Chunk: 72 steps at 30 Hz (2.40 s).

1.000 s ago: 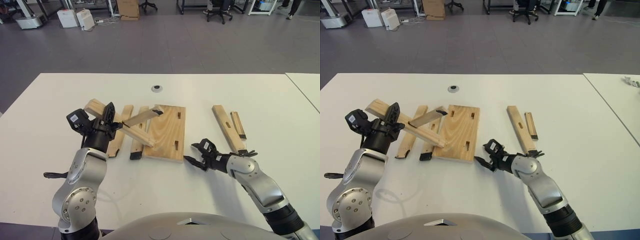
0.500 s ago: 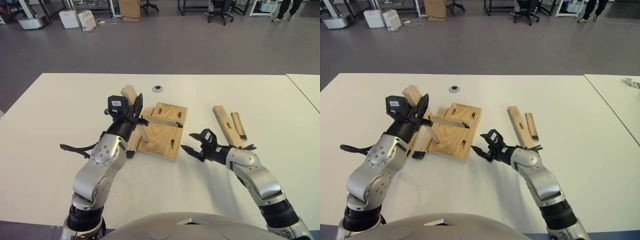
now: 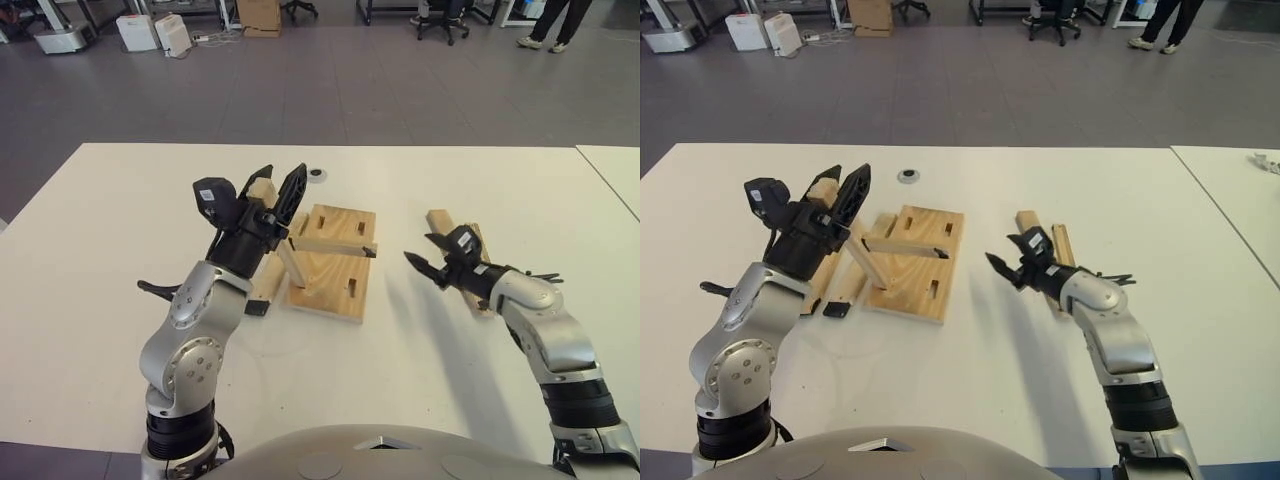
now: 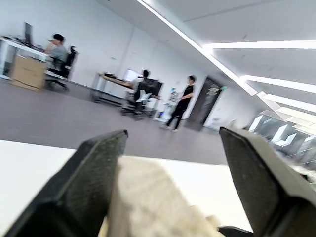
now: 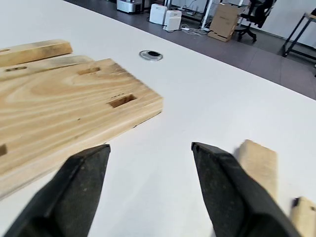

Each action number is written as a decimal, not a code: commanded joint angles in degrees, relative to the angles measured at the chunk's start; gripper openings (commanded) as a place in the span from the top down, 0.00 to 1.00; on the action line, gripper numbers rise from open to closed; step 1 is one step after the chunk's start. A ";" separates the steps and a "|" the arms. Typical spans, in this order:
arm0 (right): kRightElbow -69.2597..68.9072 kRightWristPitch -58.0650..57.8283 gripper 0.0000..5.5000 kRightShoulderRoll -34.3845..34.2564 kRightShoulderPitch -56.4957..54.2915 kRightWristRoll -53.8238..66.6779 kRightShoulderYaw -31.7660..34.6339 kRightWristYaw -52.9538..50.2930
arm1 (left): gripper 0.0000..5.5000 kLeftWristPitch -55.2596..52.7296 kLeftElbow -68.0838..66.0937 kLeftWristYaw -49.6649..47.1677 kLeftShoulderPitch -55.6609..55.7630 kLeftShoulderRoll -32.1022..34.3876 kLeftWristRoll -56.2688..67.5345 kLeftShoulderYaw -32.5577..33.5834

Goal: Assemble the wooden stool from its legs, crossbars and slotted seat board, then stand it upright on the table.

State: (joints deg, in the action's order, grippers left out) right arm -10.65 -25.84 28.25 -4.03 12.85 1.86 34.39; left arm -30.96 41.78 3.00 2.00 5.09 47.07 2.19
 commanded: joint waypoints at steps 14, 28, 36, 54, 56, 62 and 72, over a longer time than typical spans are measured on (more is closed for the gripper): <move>8.42 2.20 0.44 1.35 -5.45 0.70 6.38 -3.37 | 0.11 -4.77 -14.30 -0.45 1.05 18.98 -12.78 -4.05; 12.54 4.27 0.44 -0.47 -6.06 -1.71 2.13 -3.26 | 0.46 -13.57 -25.60 5.19 -3.19 21.19 -28.32 -12.23; 13.03 -6.24 0.44 -6.05 -20.61 15.10 9.87 -1.41 | 0.62 0.11 -19.59 9.03 9.23 10.01 -19.43 -0.62; 15.69 -23.96 0.56 -22.49 -46.83 50.95 20.64 -21.80 | 0.62 21.64 -29.83 30.82 24.08 16.41 -31.62 -8.14; 15.35 -23.50 0.65 -22.57 -46.15 51.21 20.62 -22.83 | 0.62 23.07 -29.95 31.21 24.31 16.48 -32.52 -8.26; 13.85 -22.68 0.82 -22.05 -44.18 53.12 21.72 -24.33 | 0.57 25.31 -29.86 32.52 23.72 17.41 -36.10 -10.22; -15.96 -21.73 0.82 -21.98 2.38 57.42 29.64 -33.82 | 0.23 17.82 -17.15 23.20 13.84 13.96 -29.69 -1.38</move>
State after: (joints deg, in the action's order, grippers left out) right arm -22.89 -47.06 7.22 -4.79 67.17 31.23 3.30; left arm -11.78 22.59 27.98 16.24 19.85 16.38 -0.15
